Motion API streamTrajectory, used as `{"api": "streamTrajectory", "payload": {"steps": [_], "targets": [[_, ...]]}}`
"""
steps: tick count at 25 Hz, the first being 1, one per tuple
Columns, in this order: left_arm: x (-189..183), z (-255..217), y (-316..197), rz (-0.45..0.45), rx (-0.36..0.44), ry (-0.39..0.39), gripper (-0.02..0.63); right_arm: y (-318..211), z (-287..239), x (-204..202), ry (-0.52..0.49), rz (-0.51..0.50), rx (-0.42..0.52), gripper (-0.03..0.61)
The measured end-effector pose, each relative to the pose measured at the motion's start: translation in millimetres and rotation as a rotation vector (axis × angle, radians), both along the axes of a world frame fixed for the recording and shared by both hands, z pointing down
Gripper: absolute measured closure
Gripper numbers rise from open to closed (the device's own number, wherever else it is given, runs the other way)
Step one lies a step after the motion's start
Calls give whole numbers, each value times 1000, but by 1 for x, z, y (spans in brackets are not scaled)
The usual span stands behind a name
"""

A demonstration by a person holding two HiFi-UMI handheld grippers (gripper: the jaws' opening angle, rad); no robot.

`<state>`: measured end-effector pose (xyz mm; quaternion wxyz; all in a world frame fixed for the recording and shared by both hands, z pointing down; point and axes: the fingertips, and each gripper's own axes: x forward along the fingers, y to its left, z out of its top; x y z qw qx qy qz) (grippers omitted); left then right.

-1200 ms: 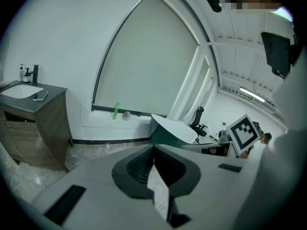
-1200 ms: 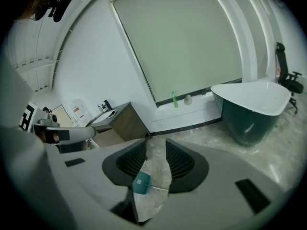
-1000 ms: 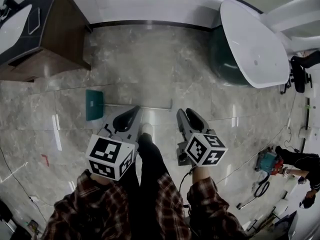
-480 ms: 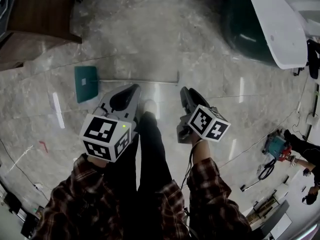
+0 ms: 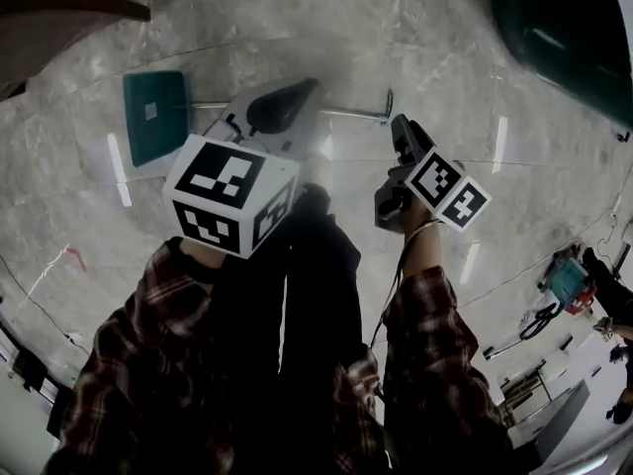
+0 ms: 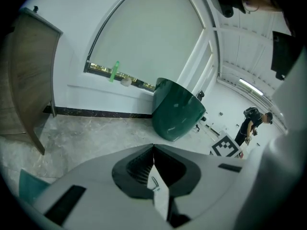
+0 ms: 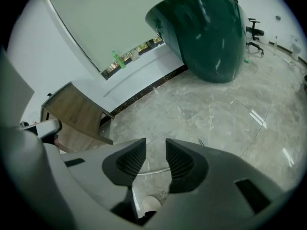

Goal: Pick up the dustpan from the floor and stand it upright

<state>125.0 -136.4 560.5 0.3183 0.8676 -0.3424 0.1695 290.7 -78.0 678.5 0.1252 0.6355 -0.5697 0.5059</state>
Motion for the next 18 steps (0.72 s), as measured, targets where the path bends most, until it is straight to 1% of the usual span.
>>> {"api": "streamTrajectory", "payload": {"steps": [5,10,13,18], "targets": [[0,65,-25,11,44,-4,601,-9,85,7,-2,39,-15,462],[-4,119,-41,20,56,-9,601,-12,157,14,4,65,-55,462],[-1,140,-54,40,74,-3,601,-16,198,20,1,81,-85,462],[5,161,-68,66,102,15,601,-5,258,28,-1,132,-158,462]]}}
